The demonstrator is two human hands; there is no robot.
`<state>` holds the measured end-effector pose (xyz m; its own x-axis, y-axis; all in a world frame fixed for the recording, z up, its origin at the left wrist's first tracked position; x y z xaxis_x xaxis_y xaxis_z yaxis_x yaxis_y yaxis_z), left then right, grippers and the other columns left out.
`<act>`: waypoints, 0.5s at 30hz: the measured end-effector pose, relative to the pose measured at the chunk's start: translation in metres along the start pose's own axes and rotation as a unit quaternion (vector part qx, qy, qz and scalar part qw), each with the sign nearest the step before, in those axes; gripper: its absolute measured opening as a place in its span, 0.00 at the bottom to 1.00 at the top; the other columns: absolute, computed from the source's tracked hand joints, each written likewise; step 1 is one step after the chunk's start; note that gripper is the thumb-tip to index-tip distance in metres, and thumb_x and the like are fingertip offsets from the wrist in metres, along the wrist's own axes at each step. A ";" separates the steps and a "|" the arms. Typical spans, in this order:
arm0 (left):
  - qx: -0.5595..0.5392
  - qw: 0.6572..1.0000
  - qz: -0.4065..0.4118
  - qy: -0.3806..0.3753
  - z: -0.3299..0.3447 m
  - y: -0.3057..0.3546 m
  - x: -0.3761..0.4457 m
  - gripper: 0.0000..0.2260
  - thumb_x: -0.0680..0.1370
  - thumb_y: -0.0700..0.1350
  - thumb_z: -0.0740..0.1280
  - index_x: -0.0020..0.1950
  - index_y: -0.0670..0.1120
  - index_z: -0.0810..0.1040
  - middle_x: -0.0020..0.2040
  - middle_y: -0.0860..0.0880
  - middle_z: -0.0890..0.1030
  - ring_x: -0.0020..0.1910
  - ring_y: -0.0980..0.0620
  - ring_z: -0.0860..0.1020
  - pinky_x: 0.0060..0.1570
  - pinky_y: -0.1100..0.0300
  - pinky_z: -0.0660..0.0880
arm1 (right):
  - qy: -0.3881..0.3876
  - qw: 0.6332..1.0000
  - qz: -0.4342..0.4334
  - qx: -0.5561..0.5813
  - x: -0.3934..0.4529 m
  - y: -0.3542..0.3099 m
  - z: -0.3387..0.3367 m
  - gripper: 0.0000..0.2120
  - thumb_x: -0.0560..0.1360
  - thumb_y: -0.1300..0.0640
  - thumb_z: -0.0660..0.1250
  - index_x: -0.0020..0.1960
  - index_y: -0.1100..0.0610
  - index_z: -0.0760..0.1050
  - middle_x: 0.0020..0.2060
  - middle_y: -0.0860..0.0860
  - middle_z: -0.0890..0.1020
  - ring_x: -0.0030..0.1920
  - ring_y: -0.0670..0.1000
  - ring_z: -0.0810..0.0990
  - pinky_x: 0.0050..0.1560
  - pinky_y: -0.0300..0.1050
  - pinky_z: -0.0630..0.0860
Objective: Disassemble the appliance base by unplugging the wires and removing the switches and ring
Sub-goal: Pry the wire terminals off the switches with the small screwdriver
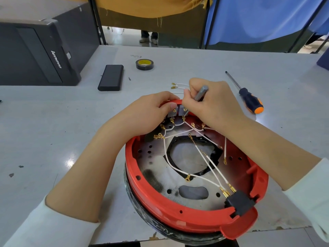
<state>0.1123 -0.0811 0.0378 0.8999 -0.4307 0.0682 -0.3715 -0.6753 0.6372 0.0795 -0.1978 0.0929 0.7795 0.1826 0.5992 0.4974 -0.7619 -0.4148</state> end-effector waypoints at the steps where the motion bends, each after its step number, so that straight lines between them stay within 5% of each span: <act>1: 0.001 1.000 0.002 0.000 0.000 0.000 0.000 0.11 0.81 0.52 0.57 0.61 0.60 0.73 0.49 0.59 0.78 0.46 0.61 0.74 0.41 0.71 0.65 | -0.004 0.999 -0.024 -0.021 -0.001 -0.006 0.001 0.21 0.73 0.56 0.63 0.30 0.48 0.53 0.21 0.47 0.58 0.26 0.45 0.65 0.29 0.35 0.61; 7: -0.004 1.000 0.006 0.000 -0.001 0.001 0.000 0.11 0.81 0.51 0.56 0.60 0.60 0.74 0.45 0.61 0.76 0.45 0.62 0.73 0.40 0.71 0.64 | -0.013 0.997 -0.062 -0.050 -0.001 -0.014 0.007 0.21 0.73 0.57 0.62 0.30 0.49 0.52 0.22 0.48 0.58 0.30 0.49 0.61 0.30 0.44 0.60; 15: 0.000 1.000 0.008 -0.001 0.000 0.001 0.000 0.11 0.81 0.52 0.56 0.62 0.59 0.73 0.49 0.59 0.78 0.47 0.60 0.74 0.42 0.68 0.66 | -0.018 0.998 -0.034 -0.041 0.002 -0.007 0.005 0.21 0.73 0.59 0.63 0.30 0.49 0.53 0.23 0.47 0.58 0.25 0.48 0.58 0.29 0.41 0.58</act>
<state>0.1121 -0.0821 0.0380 0.8936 -0.4423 0.0760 -0.3850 -0.6683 0.6366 0.0798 -0.1889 0.0933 0.7587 0.2566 0.5988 0.5177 -0.7954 -0.3151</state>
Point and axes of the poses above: each hand's wrist, its own x-axis towards the middle knuckle, its own z-axis out of the palm, y = z × x, the point moved 9 cm from there along x, towards the middle knuckle
